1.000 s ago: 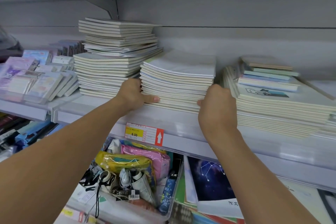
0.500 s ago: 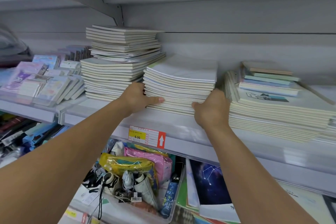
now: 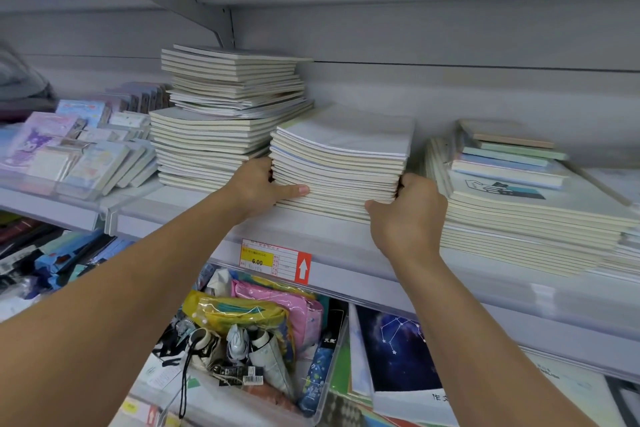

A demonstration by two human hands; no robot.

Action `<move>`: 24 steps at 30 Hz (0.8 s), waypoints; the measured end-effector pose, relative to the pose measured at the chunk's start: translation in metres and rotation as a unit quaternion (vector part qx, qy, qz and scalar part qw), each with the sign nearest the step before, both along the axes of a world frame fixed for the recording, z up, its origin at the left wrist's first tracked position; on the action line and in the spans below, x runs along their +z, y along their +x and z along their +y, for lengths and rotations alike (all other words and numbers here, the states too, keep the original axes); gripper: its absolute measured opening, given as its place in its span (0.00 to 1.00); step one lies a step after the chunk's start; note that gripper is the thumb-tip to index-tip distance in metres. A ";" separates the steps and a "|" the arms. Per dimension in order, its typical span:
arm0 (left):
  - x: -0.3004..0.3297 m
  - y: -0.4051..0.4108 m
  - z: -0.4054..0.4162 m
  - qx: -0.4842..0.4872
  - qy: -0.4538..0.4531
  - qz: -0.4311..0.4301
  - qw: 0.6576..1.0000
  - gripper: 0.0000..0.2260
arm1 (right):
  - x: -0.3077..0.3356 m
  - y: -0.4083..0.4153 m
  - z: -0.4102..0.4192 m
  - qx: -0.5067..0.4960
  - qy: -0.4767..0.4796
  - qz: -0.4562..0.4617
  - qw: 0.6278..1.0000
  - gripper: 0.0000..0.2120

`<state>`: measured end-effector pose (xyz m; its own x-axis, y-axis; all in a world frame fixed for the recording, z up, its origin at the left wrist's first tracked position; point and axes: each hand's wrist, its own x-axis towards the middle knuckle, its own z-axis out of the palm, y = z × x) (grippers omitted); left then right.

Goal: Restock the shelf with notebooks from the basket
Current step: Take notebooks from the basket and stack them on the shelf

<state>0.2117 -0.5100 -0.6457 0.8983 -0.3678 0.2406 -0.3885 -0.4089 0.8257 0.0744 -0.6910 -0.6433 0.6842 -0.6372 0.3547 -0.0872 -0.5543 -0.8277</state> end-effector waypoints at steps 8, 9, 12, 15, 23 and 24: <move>-0.001 0.000 -0.003 0.029 -0.001 -0.032 0.999 0.24 | -0.004 0.001 0.005 -0.022 -0.056 -0.012 0.998 0.06; -0.001 0.001 -0.002 0.031 -0.001 -0.035 0.999 0.24 | -0.004 0.002 0.005 -0.024 -0.060 -0.012 0.998 0.07; 0.000 0.001 -0.002 0.031 0.020 -0.040 0.998 0.24 | -0.003 0.003 0.005 -0.020 -0.042 -0.019 0.999 0.10; 0.000 0.001 -0.004 0.011 0.025 -0.029 0.999 0.21 | -0.004 0.004 0.004 -0.048 -0.045 -0.022 0.998 0.10; 0.006 -0.006 -0.005 -0.018 -0.026 0.054 0.998 0.12 | -0.002 0.006 0.001 -0.049 -0.031 -0.005 0.998 0.21; 0.006 -0.005 -0.005 -0.024 -0.044 0.054 0.997 0.12 | -0.001 0.006 0.000 -0.036 -0.026 -0.004 0.999 0.20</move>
<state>0.2065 -0.5149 -0.6400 0.9028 -0.3919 0.1773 -0.3131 -0.3163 0.8955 0.0803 -0.6915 -0.6441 0.6341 -0.6656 0.3934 -0.1223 -0.5888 -0.7990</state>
